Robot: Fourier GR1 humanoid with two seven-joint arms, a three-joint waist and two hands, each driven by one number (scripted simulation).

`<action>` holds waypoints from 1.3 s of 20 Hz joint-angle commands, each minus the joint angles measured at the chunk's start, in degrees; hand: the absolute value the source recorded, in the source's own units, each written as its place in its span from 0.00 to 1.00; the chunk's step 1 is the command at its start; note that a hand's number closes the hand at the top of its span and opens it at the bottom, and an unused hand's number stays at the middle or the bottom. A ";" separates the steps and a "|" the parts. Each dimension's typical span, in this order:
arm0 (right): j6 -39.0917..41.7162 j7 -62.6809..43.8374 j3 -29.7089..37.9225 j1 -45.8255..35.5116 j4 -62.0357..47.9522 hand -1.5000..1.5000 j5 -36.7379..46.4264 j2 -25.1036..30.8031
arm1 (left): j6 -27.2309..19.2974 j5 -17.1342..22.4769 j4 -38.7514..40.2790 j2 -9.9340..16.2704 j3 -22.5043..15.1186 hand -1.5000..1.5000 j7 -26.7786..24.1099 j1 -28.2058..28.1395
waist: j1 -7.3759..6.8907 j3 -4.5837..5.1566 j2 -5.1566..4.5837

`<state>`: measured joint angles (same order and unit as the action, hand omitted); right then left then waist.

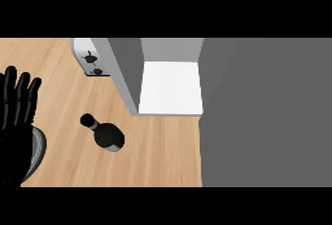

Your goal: Pick up the wine, place it into the cabinet and close the cabinet

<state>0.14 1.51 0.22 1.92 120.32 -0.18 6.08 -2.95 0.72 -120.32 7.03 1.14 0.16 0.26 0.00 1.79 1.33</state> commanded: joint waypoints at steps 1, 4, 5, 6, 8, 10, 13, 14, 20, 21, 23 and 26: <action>-1.19 1.16 -2.27 -0.91 -1.10 0.00 3.49 -1.20 | 1.46 2.09 -2.86 -0.57 -1.81 0.00 1.80 -0.01 | -0.23 -1.78 -1.26; 2.79 3.31 -3.74 7.32 3.94 0.00 -0.60 -1.04 | 8.19 1.24 -3.08 -1.44 -11.49 0.00 -5.66 -7.25 | 0.39 -1.78 -0.98; 2.93 0.18 -3.37 7.11 6.58 0.00 -1.76 -0.43 | 9.53 1.56 -0.75 -0.94 -12.86 0.00 -5.33 -4.50 | 0.99 -1.76 -1.06; 5.58 0.07 -0.24 8.28 7.67 0.00 -5.74 2.00 | 12.12 2.63 -2.52 0.29 -14.57 0.00 -5.34 -6.92 | 1.00 -1.79 -0.94; 9.78 -3.21 -7.35 8.54 4.68 0.00 -7.31 2.02 | 13.04 12.66 1.06 -4.75 -18.85 0.00 0.92 -8.74 | 1.03 -1.70 -1.23; 9.27 -8.00 -6.99 8.60 9.19 0.00 -9.34 2.54 | 12.36 13.52 -1.63 -4.87 -20.71 0.00 4.44 -10.25 | 0.43 -1.75 -1.10; 7.29 -13.89 -9.81 9.98 15.50 0.00 -8.49 1.76 | 12.69 13.52 -5.89 -3.80 -22.45 0.00 5.02 -13.35 | 0.04 -1.75 -1.14; 9.40 -15.27 -6.00 10.18 16.95 0.00 -12.62 4.36 | 12.51 11.97 -5.94 -4.05 -24.49 0.00 4.47 -14.68 | 0.09 -1.77 -1.16; 7.11 -22.34 -4.97 4.84 19.94 0.00 -13.95 4.14 | 5.98 9.17 -18.26 -5.16 -30.39 0.00 15.30 -14.95 | -0.28 -1.80 -1.21; 8.46 -23.03 -4.06 8.15 22.08 0.00 -15.09 4.56 | 6.86 8.72 -15.03 -5.12 -29.07 0.00 12.04 -14.23 | 0.00 -1.79 -1.23; 7.93 -23.94 -3.44 8.19 24.25 0.00 -15.64 3.94 | 6.19 10.86 -15.16 -5.40 -26.64 0.00 14.24 -11.64 | 0.19 -1.79 -1.25; 7.81 -26.79 -3.06 3.95 22.99 0.00 -15.69 4.31 | 2.65 7.85 -18.94 -6.63 -30.50 0.00 18.01 -12.12 | 0.03 -1.80 -1.24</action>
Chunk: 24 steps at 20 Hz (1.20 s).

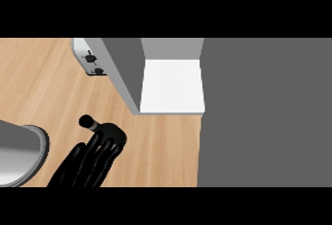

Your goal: Pick up the wine, place it into the cabinet and close the cabinet

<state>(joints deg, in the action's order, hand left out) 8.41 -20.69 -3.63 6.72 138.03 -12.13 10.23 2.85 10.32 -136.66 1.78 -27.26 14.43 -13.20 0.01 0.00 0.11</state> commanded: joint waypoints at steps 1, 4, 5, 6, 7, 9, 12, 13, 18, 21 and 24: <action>-0.56 -2.41 -2.78 2.76 5.46 0.00 0.83 -2.04 | -3.22 -1.88 -2.64 -1.23 -2.68 0.00 3.02 0.22 | 0.06 0.00 0.00; -1.45 -5.94 0.30 -0.15 7.22 0.00 -3.27 -0.97 | -5.38 -1.45 -6.12 -1.09 -1.74 0.00 8.40 1.78 | 0.14 -0.01 0.00; -3.54 -8.47 -0.41 -5.97 4.46 0.00 -0.95 -1.29 | -4.18 -1.26 -3.98 -0.76 -1.68 0.00 3.79 -0.37 | -0.18 0.02 -0.03; -3.78 -8.39 -1.17 -4.03 5.89 0.00 -0.53 -1.92 | -4.23 -1.08 -6.14 0.39 -1.07 0.00 4.24 -2.23 | -0.16 0.02 0.01; -2.87 -5.65 -3.08 -0.42 6.77 0.00 0.52 -3.14 | -3.40 2.45 -6.68 1.52 2.86 0.00 6.49 -0.82 | 0.06 0.02 0.00; -3.16 -6.24 -1.62 -3.20 4.42 0.00 0.27 -3.00 | -5.76 -1.50 -5.93 -0.67 -1.01 0.00 6.13 -0.23 | -0.06 0.00 0.00; -4.23 -9.21 -2.42 -2.37 9.50 0.00 0.72 -2.71 | -5.45 -3.07 -6.67 0.36 -1.17 0.00 3.45 -3.78 | -0.07 0.02 0.14; -3.77 -9.16 -2.36 -1.02 10.74 0.00 0.01 -2.39 | -5.20 2.71 -7.11 1.20 6.60 0.00 7.05 -0.24 | 0.32 0.03 0.04; -6.61 -13.07 -4.79 -7.25 9.10 0.00 2.88 -2.55 | -4.35 5.97 -9.97 2.87 12.65 0.00 11.11 1.16 | -0.08 0.07 0.03; -3.98 -10.97 0.45 -5.76 7.57 0.00 -1.49 -0.74 | -2.45 5.43 -6.70 2.27 13.56 0.00 8.21 0.67 | 0.02 0.02 0.01; -4.09 -10.44 -0.35 -3.64 8.68 0.00 -0.47 -1.11 | 1.36 11.30 -2.63 4.17 22.61 0.00 5.37 0.94 | 0.12 0.06 -0.01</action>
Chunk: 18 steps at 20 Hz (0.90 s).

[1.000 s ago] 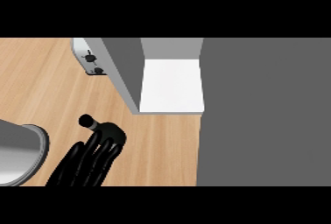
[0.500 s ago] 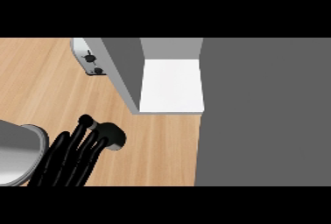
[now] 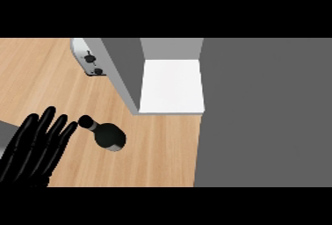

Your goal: Pick up the wine, place it into the cabinet and close the cabinet

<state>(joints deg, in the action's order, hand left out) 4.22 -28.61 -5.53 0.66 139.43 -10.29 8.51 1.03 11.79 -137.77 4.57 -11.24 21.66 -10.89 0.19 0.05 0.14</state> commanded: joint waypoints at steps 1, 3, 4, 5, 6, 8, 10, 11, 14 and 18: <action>-0.13 -2.93 1.07 2.35 8.50 0.00 -2.04 0.50 | 0.19 6.82 -1.87 -0.58 4.44 0.00 0.32 1.37 | 0.09 -0.02 -0.01; 1.36 -0.35 2.41 1.79 5.20 0.00 -3.88 0.47 | 1.21 11.44 4.18 0.63 11.17 0.00 0.90 6.60 | 0.28 -0.03 -0.14; 1.76 0.35 5.36 1.70 4.37 0.00 -5.99 0.71 | 1.94 10.54 3.04 -0.05 9.74 0.00 -0.63 3.33 | 0.01 -0.04 -0.09; -1.54 -6.60 2.63 -0.87 9.05 0.00 -3.93 0.52 | 3.54 14.54 1.61 2.13 14.07 0.00 0.19 2.90 | -0.11 0.03 0.00; -1.37 -3.65 -0.87 1.68 8.17 0.00 -0.24 -1.51 | 0.50 13.68 1.33 1.73 12.56 0.00 5.11 6.09 | 0.07 -0.03 -0.02; 0.74 -3.82 1.61 2.19 9.18 0.00 -3.02 0.11 | 4.32 11.50 5.74 0.56 11.08 0.00 -0.72 2.61 | 0.04 -0.02 -0.02; 1.13 -4.61 5.66 2.91 10.33 0.00 -6.75 1.30 | 5.30 15.80 7.03 2.76 15.30 0.00 1.29 3.59 | 0.25 -0.03 -0.01; 0.26 -5.48 3.96 1.33 10.07 0.00 -4.97 0.74 | 4.81 20.28 6.06 4.13 18.00 0.00 4.40 4.43 | 0.13 -0.02 0.01; -0.02 -3.39 2.08 -0.32 7.13 0.00 -2.53 -0.73 | 8.23 17.71 14.33 3.25 17.15 0.00 -0.54 5.71 | 0.11 -0.02 -0.10; 1.41 -2.89 1.07 4.37 9.75 0.00 -3.14 -1.14 | 12.27 20.63 15.43 4.33 18.81 0.00 -0.51 1.69 | 0.16 -0.03 0.00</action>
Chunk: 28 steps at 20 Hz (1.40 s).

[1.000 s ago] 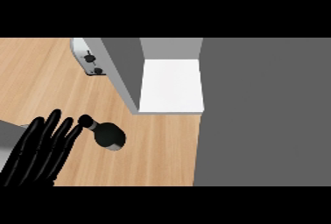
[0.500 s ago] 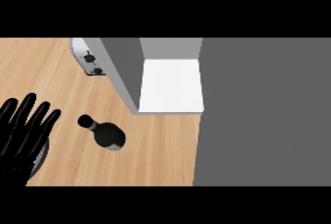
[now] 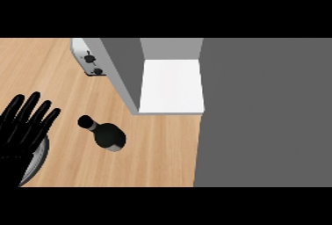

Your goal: Pick up the wine, place it into the cabinet and close the cabinet

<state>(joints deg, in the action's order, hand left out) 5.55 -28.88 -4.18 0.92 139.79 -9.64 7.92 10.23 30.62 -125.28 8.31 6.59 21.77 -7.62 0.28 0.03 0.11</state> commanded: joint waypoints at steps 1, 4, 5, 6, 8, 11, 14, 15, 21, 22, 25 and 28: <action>-2.23 -6.43 1.00 0.20 10.21 0.00 -3.50 -0.02 | 1.56 -0.11 4.16 -0.78 -0.31 0.00 -0.96 -0.27 | 0.07 0.01 0.00; 0.09 -2.35 -1.77 3.70 8.49 0.00 -2.25 -1.32 | 7.04 -1.10 9.05 0.12 1.06 0.00 -5.55 -1.84 | 0.06 -0.01 0.00; 1.10 -3.45 3.07 3.47 9.08 0.00 -6.63 0.73 | 6.72 -2.45 10.64 -0.53 0.05 0.00 -5.85 -0.93 | 0.22 -0.02 -0.02; -0.70 -7.85 2.52 0.04 9.43 0.00 -6.15 1.15 | 7.67 -3.09 16.94 -0.37 1.66 0.00 -8.88 2.25 | 0.43 0.03 -0.09; 2.41 -1.64 1.16 3.61 7.70 0.00 -4.14 0.21 | 9.14 -3.21 17.08 -0.37 1.19 0.00 -9.64 1.55 | 0.20 -0.02 -0.05; -0.52 -6.96 1.17 -0.05 9.72 0.00 -3.91 0.14 | 6.10 -5.43 19.70 -1.41 1.60 0.00 -10.18 5.05 | 0.18 -0.01 -0.04; 0.91 -4.42 -0.59 3.24 10.62 0.00 -2.35 -0.54 | 9.93 -10.60 25.75 -2.93 2.25 0.00 -20.87 0.67 | 0.36 0.01 0.01; -0.06 -4.40 1.91 -0.80 7.29 0.00 -3.77 -0.60 | 8.79 -11.17 24.19 -2.74 1.24 0.00 -18.93 2.09 | -0.03 -0.01 -0.05; -1.50 -10.09 0.96 -1.76 11.24 0.00 -3.80 -0.36 | 10.84 -13.28 33.04 -2.28 2.51 0.00 -24.95 3.62 | 0.17 0.01 -0.03; 0.74 -6.96 0.24 2.58 12.16 0.00 -4.59 -0.73 | 11.62 -10.91 36.13 -0.84 4.43 0.00 -24.32 7.23 | 0.62 -0.01 -0.03; -2.05 -11.06 -1.11 -0.63 13.19 0.00 -3.24 -1.24 | 9.21 -12.26 38.95 -0.77 4.47 0.00 -22.88 11.81 | 0.62 0.00 -0.02; 0.00 -9.31 3.86 -1.11 11.07 0.00 -6.44 0.42 | 11.07 -16.39 42.94 -2.96 2.64 0.00 -30.96 8.29 | 0.37 -0.01 -0.07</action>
<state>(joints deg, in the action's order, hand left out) 5.24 -34.98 -2.84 -2.76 142.02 -9.43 7.70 21.35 17.15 -88.26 6.40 9.67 -4.52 -1.30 0.49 0.02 0.07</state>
